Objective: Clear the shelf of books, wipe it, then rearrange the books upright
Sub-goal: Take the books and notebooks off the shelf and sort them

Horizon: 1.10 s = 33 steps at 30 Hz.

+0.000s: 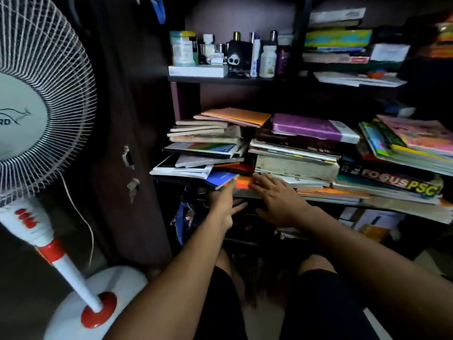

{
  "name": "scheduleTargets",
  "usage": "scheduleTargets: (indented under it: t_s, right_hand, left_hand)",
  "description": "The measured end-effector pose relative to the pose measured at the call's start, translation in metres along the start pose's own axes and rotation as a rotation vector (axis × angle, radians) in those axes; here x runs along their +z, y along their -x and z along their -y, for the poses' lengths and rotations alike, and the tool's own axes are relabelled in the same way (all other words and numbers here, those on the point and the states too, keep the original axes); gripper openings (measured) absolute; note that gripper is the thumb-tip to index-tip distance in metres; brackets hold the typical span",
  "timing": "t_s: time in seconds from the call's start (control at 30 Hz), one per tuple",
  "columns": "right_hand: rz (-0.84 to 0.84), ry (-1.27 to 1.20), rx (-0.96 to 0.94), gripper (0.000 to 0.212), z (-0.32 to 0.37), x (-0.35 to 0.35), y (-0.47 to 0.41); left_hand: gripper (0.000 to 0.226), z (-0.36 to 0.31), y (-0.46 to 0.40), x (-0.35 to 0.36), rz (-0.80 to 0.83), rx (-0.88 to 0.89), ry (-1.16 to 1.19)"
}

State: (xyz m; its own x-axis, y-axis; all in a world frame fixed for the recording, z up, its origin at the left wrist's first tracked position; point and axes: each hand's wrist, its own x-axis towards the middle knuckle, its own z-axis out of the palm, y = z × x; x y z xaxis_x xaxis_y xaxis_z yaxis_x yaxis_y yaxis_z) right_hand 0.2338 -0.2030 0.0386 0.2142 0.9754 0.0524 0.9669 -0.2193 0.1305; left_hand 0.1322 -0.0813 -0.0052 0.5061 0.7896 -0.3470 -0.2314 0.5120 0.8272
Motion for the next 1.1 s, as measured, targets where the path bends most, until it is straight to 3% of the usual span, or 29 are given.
scheduleTargets:
  t_s: [0.27,0.37,0.53,0.63,0.73,0.8,0.87,1.0,1.1]
  right_hand:
    - [0.087,-0.179,0.042,0.088,-0.004,0.001,-0.010]
    - [0.113,-0.215,0.048,0.080,-0.003,-0.004,-0.014]
    - [0.165,-0.226,0.063,0.081,0.005,-0.009,-0.015]
    - [0.186,-0.182,0.057,0.069,0.010,-0.012,-0.016]
    - [0.075,-0.099,0.020,0.062,0.028,-0.021,-0.013]
    - [-0.126,-0.069,-0.134,0.053,0.055,-0.032,-0.018]
    - [-0.210,-0.085,-0.296,0.047,0.081,-0.039,-0.029]
    - [-0.105,-0.042,-0.307,0.064,0.102,-0.041,-0.062]
    - [-0.083,-0.018,-0.301,0.063,0.102,-0.038,-0.070]
  left_hand:
    - [0.025,0.007,-0.003,0.007,-0.110,0.116,0.047]
    - [0.018,0.004,0.007,-0.008,-0.086,0.101,0.027]
    - [0.035,0.006,0.021,-0.036,-0.062,0.085,0.024]
    - [0.040,0.005,0.030,-0.049,-0.009,0.055,0.001]
    - [0.047,0.000,0.030,-0.063,0.049,0.032,-0.048]
    - [0.058,-0.010,0.028,-0.070,0.093,0.012,-0.049]
    - [0.054,-0.022,0.028,-0.075,0.127,0.012,-0.013]
    - [0.062,-0.034,0.016,-0.089,0.100,0.019,0.059]
    - [0.056,-0.049,0.002,-0.104,-0.088,0.073,0.061]
